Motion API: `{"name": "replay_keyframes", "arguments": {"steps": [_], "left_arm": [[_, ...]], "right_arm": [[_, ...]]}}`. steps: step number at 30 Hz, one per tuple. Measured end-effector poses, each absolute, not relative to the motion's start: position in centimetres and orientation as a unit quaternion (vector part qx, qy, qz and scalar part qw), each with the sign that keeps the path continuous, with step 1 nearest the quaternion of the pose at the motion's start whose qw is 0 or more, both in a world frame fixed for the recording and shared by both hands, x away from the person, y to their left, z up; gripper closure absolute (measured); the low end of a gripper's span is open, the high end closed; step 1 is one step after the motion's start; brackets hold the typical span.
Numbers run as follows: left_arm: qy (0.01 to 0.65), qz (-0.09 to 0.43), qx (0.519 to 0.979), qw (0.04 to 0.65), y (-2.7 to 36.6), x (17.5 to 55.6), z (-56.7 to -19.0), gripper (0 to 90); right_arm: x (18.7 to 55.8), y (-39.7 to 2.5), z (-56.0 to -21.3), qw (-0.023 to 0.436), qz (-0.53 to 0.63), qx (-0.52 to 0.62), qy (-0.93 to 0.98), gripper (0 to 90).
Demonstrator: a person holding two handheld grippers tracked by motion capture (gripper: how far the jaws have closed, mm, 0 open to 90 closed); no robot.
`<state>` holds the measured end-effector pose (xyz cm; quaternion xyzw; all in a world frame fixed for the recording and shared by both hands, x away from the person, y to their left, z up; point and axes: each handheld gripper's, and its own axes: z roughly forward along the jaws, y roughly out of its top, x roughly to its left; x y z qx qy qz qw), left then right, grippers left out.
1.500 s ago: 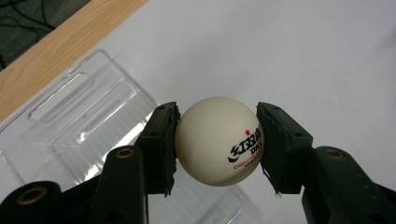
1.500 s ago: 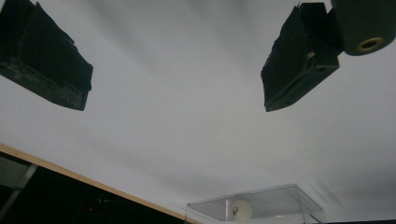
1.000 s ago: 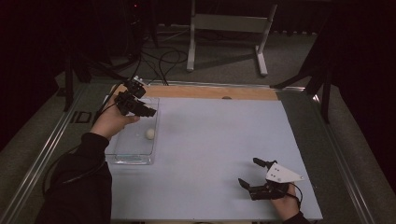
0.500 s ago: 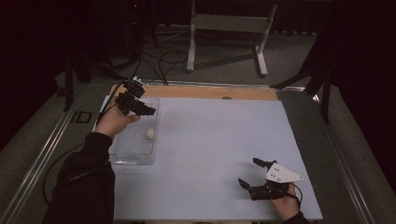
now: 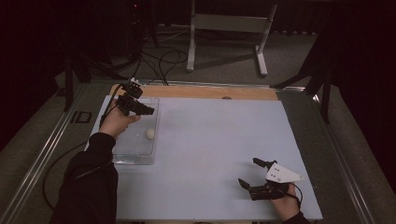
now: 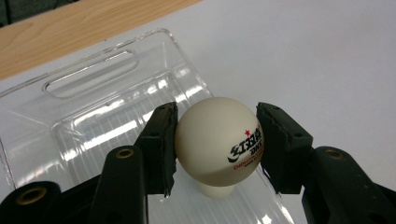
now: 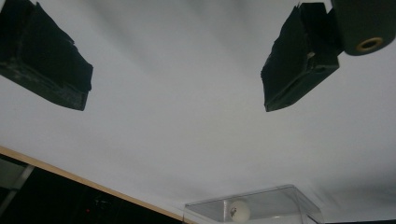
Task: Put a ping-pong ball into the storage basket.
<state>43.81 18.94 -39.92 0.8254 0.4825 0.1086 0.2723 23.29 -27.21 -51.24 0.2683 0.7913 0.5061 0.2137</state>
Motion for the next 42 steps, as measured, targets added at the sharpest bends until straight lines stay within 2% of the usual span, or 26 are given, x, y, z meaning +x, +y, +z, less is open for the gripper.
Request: {"name": "replay_keyframes", "arguments": {"steps": [42], "left_arm": [[0.538, 0.089, 0.808, 0.225, 18.9, 45.9, -45.0, 51.4]], "right_arm": [[23.4, -27.2, -51.4, 0.213, 0.502, 0.269, 0.794, 8.6]]}}
